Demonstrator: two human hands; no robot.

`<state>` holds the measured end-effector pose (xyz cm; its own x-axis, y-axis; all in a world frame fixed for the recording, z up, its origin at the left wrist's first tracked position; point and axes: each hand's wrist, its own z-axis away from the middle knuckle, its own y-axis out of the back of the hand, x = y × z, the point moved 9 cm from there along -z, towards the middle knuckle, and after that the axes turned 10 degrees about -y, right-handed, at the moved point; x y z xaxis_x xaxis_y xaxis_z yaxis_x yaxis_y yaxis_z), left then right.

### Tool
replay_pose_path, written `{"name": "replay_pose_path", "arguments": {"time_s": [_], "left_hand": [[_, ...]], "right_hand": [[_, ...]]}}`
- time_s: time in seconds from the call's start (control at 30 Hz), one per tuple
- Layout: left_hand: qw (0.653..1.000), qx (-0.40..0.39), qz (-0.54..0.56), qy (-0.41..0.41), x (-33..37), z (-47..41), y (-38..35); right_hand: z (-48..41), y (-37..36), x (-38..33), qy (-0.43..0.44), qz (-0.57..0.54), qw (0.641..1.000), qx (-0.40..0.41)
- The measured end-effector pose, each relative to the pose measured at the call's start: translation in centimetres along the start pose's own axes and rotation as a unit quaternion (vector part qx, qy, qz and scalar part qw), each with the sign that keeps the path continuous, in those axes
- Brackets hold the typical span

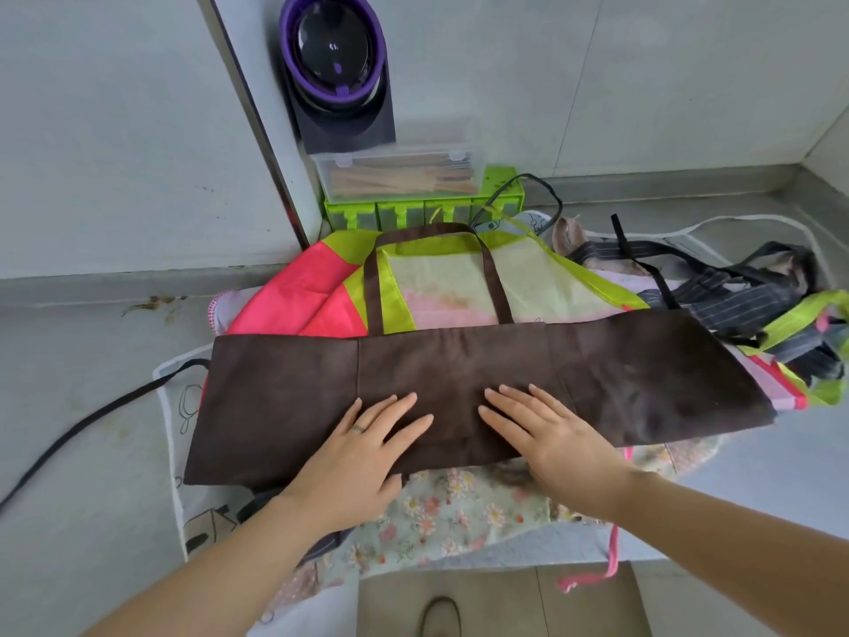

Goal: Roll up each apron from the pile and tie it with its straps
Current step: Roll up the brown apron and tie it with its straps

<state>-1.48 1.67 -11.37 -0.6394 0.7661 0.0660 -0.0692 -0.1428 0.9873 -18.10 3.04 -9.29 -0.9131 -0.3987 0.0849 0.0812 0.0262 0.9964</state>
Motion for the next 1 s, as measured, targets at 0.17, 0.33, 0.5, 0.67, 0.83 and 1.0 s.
{"name": "replay_pose_path", "arguments": {"time_s": [0.17,0.33,0.5,0.67,0.83,1.0], "left_hand": [[0.996,0.007,0.067,0.061,-0.6,0.0,0.0],[0.969,-0.051,0.199,0.135,-3.9,1.7,0.5],[0.916,-0.234,0.285,0.156,-5.1,2.2,2.5],[0.927,-0.196,0.218,0.232,-10.1,-0.5,4.4],[0.961,-0.133,-0.009,0.243,-12.0,-2.0,5.9],[0.961,-0.076,-0.138,0.228,-12.3,-2.0,5.7]], "right_hand": [[0.0,-0.8,2.0,-0.074,0.018,0.996,-0.036],[0.0,-0.9,2.5,-0.073,-0.025,0.962,-0.263],[-1.9,1.5,4.1,-0.155,-0.152,0.877,-0.429],[-5.5,2.0,7.8,-0.221,-0.075,0.882,-0.41],[-6.3,0.5,9.8,-0.256,0.062,0.92,-0.291],[-6.4,0.0,9.4,-0.249,0.138,0.924,-0.254]]}}
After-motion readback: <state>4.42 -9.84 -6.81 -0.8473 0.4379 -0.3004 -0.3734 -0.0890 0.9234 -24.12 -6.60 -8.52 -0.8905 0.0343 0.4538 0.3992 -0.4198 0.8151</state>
